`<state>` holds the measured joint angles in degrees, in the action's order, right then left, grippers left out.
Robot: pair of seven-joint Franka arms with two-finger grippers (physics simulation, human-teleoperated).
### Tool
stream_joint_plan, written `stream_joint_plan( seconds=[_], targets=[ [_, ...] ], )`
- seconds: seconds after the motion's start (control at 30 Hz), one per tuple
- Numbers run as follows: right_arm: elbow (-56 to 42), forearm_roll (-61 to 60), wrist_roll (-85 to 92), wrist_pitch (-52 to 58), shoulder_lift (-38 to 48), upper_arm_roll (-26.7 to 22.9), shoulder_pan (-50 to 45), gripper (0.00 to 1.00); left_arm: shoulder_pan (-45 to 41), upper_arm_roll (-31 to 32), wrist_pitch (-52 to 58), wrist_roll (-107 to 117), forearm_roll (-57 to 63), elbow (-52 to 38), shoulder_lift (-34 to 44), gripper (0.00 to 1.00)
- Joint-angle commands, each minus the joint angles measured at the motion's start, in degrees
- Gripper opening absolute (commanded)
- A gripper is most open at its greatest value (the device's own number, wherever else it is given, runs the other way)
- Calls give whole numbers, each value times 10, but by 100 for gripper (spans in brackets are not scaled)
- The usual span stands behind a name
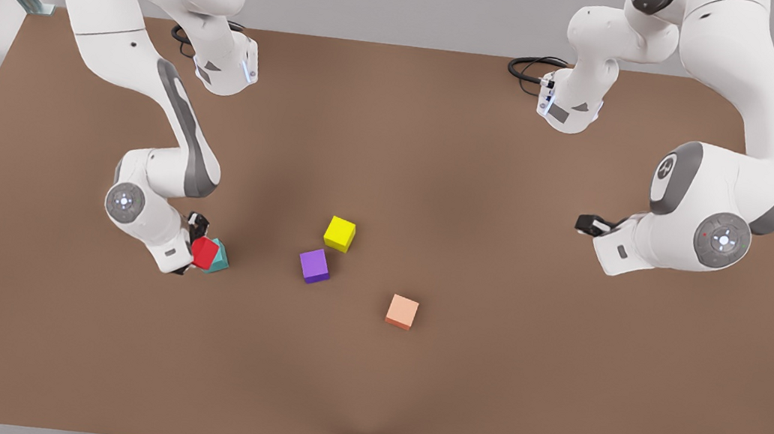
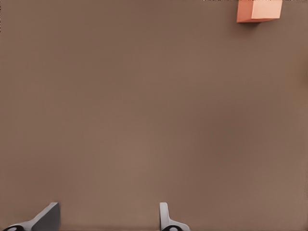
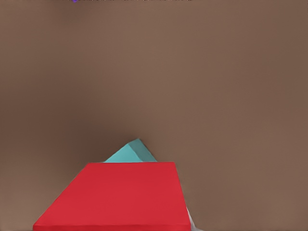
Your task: Pick up red wooden cube and pass to hand red wooden cube and place in blue wooden cube
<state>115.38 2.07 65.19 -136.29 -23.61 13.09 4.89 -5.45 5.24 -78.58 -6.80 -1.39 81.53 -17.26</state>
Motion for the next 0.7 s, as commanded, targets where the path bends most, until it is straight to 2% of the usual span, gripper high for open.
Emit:
stream_joint_plan(
  seconds=[0.0, 0.13, 0.17, 0.2, 0.67],
  targets=[
    [5, 5, -257, -57, 0, 0, -2, 46, 0, 0, -1, 109, -4, 0, 0, 100],
    [8, 5, -257, -60, -2, 0, -1, 47, 0, 0, -4, 109, -4, -1, -6, 100],
    [9, 5, -256, -61, -2, 0, -1, 51, 0, -1, -4, 109, -4, 0, -6, 100],
    [9, 5, -256, -61, -2, 0, -1, 100, 0, 0, -4, 109, -4, 0, -6, 100],
    [10, 5, -251, -43, 16, 1, -6, 100, 0, -1, -4, 110, -3, 0, -14, 100]
  ],
)
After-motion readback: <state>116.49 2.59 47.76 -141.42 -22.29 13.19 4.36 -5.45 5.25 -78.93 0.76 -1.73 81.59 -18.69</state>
